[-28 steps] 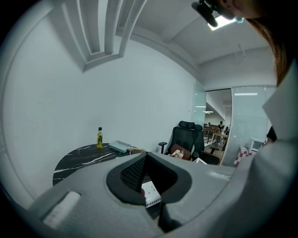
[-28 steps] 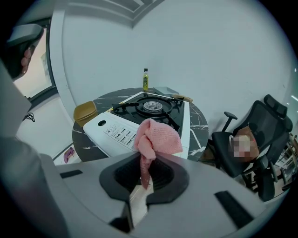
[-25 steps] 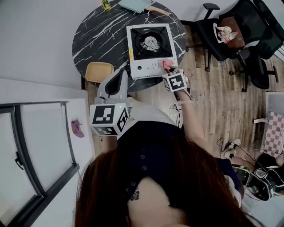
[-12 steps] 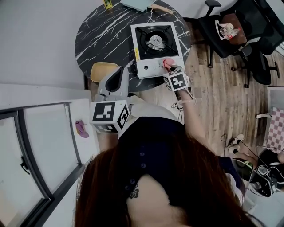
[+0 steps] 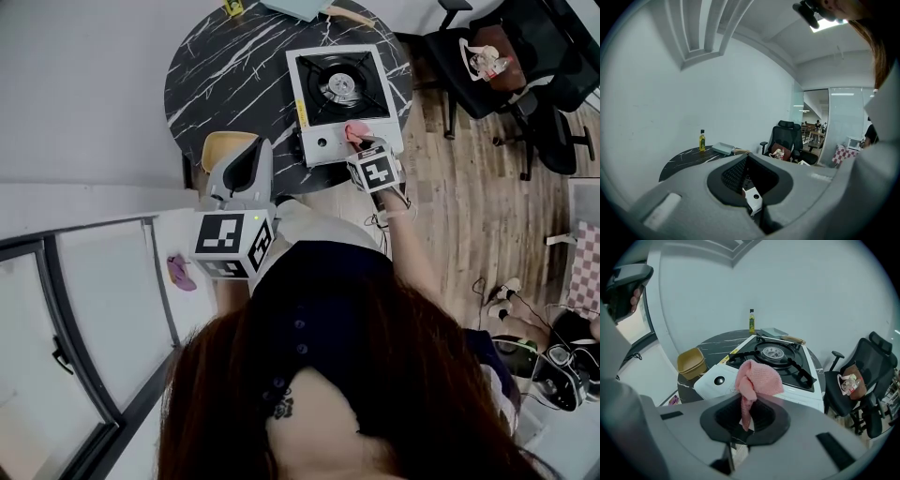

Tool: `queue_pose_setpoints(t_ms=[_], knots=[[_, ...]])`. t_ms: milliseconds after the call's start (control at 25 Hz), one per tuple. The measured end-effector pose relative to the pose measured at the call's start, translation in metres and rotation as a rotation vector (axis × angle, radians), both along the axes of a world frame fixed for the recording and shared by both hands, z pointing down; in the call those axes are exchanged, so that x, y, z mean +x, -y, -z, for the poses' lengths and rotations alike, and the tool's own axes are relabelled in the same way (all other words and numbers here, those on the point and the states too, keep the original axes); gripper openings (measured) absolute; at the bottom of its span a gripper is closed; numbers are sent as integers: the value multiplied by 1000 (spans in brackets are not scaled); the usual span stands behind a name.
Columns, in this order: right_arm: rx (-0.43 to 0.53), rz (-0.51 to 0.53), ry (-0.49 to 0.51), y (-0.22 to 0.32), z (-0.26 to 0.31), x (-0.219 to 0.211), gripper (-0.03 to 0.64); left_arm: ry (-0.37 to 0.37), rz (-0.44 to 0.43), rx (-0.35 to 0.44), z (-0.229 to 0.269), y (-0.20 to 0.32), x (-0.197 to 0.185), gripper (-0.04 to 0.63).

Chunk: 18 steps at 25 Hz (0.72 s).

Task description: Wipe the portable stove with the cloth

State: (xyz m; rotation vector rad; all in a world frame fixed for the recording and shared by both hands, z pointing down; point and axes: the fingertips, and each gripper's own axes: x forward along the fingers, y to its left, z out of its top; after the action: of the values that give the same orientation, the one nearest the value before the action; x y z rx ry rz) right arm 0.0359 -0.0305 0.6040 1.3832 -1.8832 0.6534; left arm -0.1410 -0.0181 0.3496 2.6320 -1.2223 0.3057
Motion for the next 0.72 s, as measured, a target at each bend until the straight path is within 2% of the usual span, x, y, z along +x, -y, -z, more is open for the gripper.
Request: queue_pose_setpoints(t_ms=[480, 720], knots=[[-11, 32, 27, 8, 0, -34, 37, 15, -19, -9, -2, 15, -17, 11], [-37, 64, 84, 8, 1, -51, 37, 11, -25, -3, -1, 18, -19, 11]])
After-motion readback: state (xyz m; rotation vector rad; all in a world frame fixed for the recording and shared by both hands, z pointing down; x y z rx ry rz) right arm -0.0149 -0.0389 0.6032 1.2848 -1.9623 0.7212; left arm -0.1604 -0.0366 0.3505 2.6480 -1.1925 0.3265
